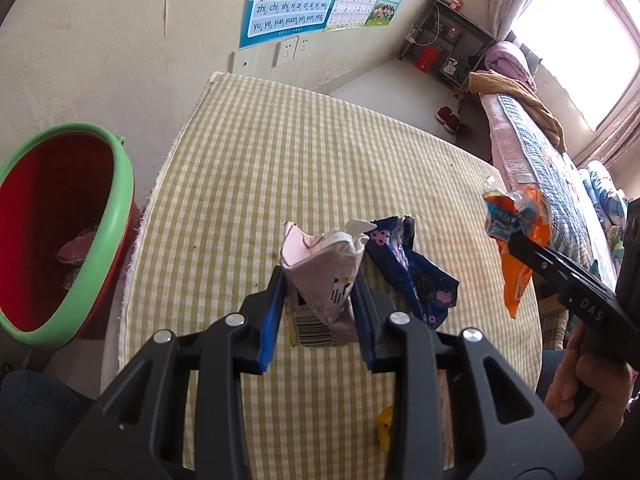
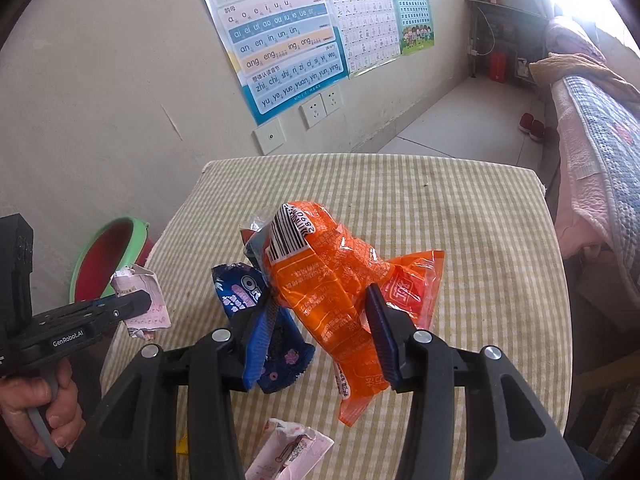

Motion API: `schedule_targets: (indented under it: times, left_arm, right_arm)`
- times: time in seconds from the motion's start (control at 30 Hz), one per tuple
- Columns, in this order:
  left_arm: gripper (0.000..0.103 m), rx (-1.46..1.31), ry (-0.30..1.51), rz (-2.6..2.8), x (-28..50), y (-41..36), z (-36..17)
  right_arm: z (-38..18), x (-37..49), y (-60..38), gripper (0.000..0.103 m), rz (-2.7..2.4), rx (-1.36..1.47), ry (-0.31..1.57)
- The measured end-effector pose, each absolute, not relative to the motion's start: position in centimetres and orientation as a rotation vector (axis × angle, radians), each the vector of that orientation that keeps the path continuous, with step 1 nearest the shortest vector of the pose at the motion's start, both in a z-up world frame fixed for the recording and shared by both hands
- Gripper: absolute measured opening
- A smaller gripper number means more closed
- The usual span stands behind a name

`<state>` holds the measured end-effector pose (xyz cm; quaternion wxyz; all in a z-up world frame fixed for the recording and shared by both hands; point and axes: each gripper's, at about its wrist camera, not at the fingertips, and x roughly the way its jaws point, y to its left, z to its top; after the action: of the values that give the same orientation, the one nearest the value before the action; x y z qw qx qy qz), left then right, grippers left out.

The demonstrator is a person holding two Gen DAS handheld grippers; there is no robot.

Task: Collect trash
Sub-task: 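Lift the pink wrapper and orange bag and carry them over the bin with both tools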

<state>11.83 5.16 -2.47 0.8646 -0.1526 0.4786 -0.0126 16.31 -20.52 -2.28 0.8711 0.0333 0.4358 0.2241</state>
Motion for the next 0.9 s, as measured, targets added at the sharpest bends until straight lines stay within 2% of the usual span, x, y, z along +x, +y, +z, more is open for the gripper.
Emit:
schedule_targets:
  times: [0.4,0.9]
  left_arm:
    - [0.031,-0.309,0.937,0.015,6.9,7.9,-1.0]
    - [0.031,-0.293,0.889,0.086,5.3,11.0,0.1]
  right_arm:
    - [0.1,11.9,-19.2,0.044,0.448,0.025,0.874]
    - [1.4,10.3,-13.7,0.044,0.538,-0.041,0.850]
